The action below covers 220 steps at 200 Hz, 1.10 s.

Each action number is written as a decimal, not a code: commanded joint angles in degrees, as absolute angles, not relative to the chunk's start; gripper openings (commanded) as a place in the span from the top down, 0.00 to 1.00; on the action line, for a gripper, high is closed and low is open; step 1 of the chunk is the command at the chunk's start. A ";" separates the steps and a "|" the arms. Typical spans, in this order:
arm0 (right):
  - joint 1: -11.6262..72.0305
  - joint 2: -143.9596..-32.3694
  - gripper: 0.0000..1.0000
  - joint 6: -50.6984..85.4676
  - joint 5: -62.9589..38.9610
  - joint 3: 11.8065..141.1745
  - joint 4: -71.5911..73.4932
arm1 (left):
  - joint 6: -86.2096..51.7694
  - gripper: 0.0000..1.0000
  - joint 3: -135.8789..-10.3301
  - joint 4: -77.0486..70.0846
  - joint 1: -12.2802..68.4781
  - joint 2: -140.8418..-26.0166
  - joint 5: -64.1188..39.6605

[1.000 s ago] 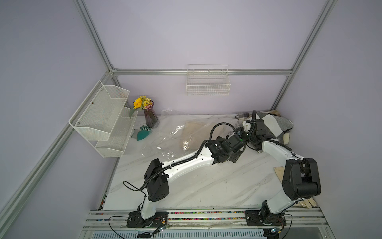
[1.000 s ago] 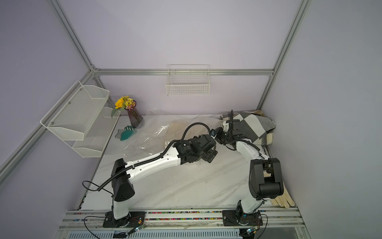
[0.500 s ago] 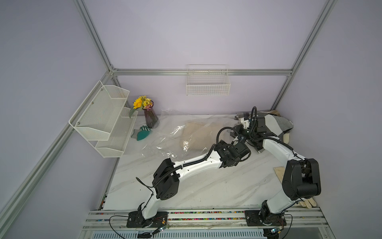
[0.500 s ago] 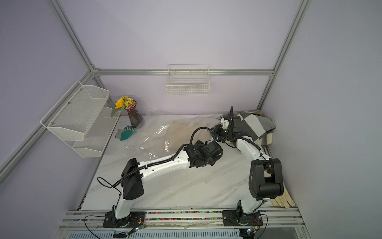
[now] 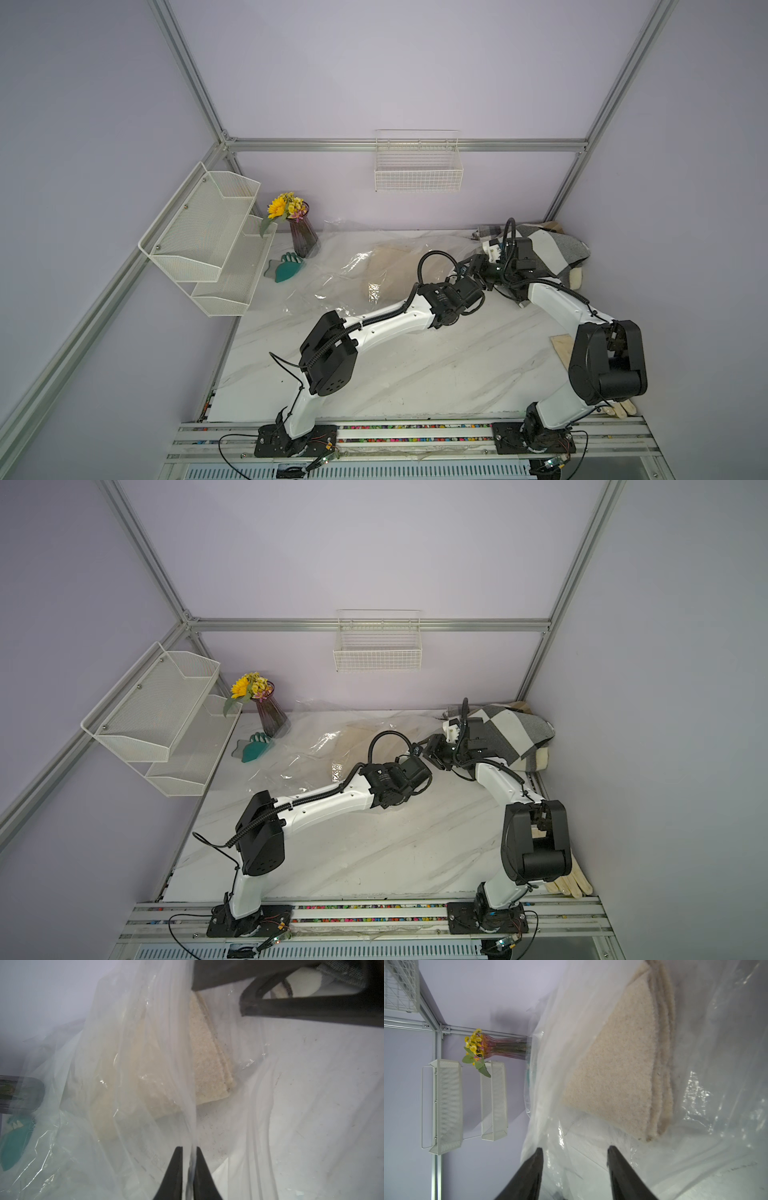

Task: Take the scarf out of the vacuum bag
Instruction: Open the vacuum bag at the center of the board, then take out the scarf from the vacuum bag.

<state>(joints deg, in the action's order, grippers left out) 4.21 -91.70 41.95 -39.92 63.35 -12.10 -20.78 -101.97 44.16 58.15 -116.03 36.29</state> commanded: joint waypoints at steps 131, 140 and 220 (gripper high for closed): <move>6.17 -102.85 0.23 45.25 -31.93 56.13 5.29 | -33.81 0.86 -82.51 28.76 57.57 -100.84 29.03; 6.44 -104.17 0.23 45.54 -31.88 56.52 6.15 | -34.25 0.86 -81.51 27.34 57.86 -100.46 28.45; 9.08 -112.90 0.23 48.80 -30.59 60.64 10.97 | -33.48 0.85 -80.57 24.51 59.07 -100.07 28.33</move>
